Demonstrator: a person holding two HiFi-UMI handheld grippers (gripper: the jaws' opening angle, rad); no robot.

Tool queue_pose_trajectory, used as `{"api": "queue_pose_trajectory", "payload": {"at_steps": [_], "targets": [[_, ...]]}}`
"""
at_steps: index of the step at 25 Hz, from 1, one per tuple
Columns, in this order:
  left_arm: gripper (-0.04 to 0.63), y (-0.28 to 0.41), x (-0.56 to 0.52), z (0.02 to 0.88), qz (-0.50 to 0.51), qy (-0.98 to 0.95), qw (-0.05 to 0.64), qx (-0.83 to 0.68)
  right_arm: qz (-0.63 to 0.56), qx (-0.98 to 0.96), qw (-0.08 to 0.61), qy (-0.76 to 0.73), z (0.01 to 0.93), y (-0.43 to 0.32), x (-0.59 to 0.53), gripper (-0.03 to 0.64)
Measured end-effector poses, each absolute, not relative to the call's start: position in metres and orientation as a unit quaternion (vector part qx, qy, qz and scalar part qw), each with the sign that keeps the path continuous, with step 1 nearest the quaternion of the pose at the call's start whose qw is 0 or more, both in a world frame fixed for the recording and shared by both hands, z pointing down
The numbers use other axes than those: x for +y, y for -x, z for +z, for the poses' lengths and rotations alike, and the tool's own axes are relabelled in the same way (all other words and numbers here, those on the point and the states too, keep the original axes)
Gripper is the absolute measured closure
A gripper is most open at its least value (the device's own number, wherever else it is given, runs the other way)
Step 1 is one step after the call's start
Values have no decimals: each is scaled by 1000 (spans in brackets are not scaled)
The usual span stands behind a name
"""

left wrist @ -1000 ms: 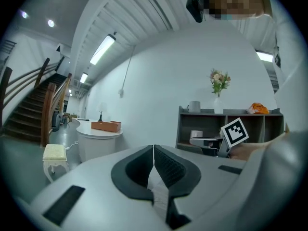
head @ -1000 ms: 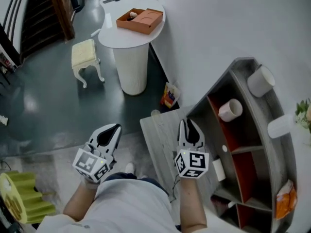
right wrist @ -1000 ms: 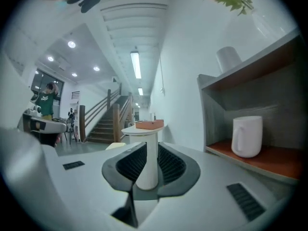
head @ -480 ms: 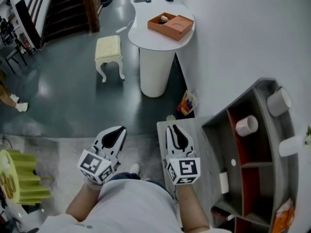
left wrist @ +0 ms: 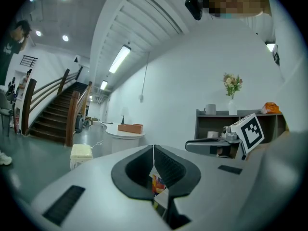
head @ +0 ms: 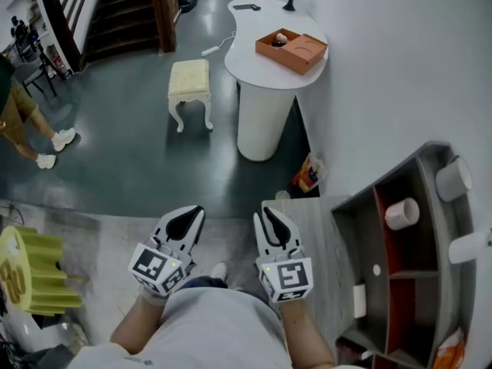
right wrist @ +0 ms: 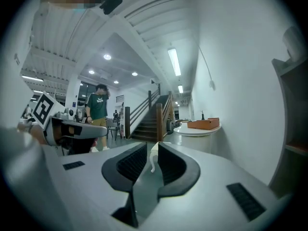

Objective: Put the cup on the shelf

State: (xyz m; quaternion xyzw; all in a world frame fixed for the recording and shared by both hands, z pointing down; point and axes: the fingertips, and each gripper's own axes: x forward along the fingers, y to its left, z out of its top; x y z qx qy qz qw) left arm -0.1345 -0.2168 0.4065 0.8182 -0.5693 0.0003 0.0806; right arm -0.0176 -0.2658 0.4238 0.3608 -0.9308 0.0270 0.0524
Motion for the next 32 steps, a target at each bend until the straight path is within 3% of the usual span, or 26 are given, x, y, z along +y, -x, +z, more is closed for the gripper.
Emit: {"api": "queue_pose_trajectory", "payload": {"at_steps": [32], "targets": [[577,149,-221,407,2,-819,78,-568,24,-932,64,-355,423,37,-267,548]]}}
